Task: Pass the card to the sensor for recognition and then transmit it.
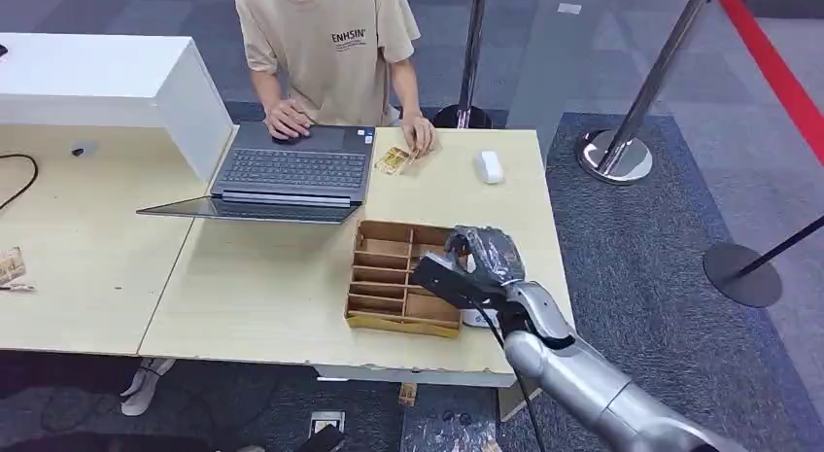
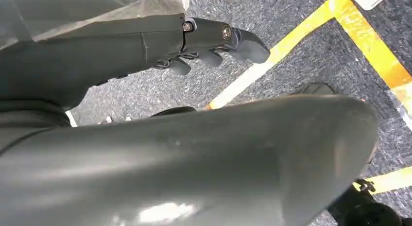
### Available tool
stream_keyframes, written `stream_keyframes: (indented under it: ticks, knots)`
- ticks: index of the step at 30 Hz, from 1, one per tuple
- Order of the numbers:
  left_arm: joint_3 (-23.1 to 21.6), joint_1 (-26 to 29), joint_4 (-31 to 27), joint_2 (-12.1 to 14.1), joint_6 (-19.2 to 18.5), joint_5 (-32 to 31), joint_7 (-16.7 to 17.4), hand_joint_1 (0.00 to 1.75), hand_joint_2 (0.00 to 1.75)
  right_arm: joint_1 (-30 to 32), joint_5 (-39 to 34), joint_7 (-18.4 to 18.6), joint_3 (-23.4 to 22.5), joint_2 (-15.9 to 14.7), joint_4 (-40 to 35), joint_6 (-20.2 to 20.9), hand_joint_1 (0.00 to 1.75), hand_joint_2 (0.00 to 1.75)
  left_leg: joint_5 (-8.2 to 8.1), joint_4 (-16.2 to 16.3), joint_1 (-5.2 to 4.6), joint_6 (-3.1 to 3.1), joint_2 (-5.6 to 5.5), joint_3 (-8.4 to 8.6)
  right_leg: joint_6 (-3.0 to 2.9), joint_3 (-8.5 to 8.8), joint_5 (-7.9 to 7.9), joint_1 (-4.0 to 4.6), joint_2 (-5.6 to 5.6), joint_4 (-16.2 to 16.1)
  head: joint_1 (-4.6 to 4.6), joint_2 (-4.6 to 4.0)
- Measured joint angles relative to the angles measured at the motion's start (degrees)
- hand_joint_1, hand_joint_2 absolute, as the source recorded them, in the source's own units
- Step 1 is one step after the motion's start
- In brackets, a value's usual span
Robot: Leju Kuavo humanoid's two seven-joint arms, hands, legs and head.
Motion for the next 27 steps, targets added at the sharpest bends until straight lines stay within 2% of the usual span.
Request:
stream_keyframes:
  ticks: [1,3,7,11,14,25,27]
  knots:
    - [0.1,0.0,0.0,0.0,0.0,0.0,0.0,0.0,0.0,-0.1,-0.2,-0.2,0.0,0.0,0.4,-0.1,0.52,1.75,0.0,0.0,0.0,0.0,0.0,-0.01,0.0,0.0,0.0,0.0,0.0,0.0,0.0,0.0]
    - [0.3,0.1,0.0,-0.1,0.0,0.0,0.0,0.0,0.0,-0.3,-0.3,-0.6,0.0,0.0,1.3,-0.4,0.51,1.75,0.0,0.0,0.0,0.0,-0.01,-0.02,0.0,-0.01,0.0,0.0,0.0,0.0,0.0,0.0]
    - [0.7,0.2,0.0,-0.1,0.1,0.4,-0.3,0.0,0.0,-0.9,-0.4,-0.9,-0.1,0.0,2.4,-1.4,0.23,1.75,0.0,0.0,0.0,0.0,0.0,0.01,0.0,0.0,0.0,0.0,0.01,0.0,-0.02,0.0]
    - [0.7,0.3,0.0,-0.1,0.6,0.8,-1.0,0.0,0.0,-0.8,0.4,-0.3,-0.2,0.0,2.1,-2.5,0.14,1.75,0.0,0.0,0.0,0.0,0.02,0.07,0.0,0.03,0.0,0.0,0.02,0.0,0.0,0.0]
    - [0.8,0.6,0.0,-0.1,0.9,0.8,-1.1,0.0,0.0,0.2,0.6,0.9,-0.5,0.0,0.8,-2.5,0.14,1.75,0.0,0.0,0.0,0.0,0.01,0.06,0.0,0.04,0.0,0.0,0.01,0.0,0.0,0.0]
    - [0.8,0.8,0.0,-0.1,1.1,0.6,-0.8,0.0,0.0,1.8,0.3,2.1,-0.6,-0.2,-4.0,-1.7,0.17,1.75,0.0,0.0,0.0,0.0,0.01,0.05,0.0,0.02,0.0,0.0,0.02,0.0,0.0,0.0]
    - [0.8,0.8,0.0,-0.1,1.1,0.6,-0.9,0.0,0.0,1.9,0.2,2.3,-0.7,-0.3,-4.7,-1.5,0.24,1.75,0.0,0.0,0.0,0.0,0.01,0.06,0.0,0.02,0.0,0.0,0.01,0.0,0.0,0.0]
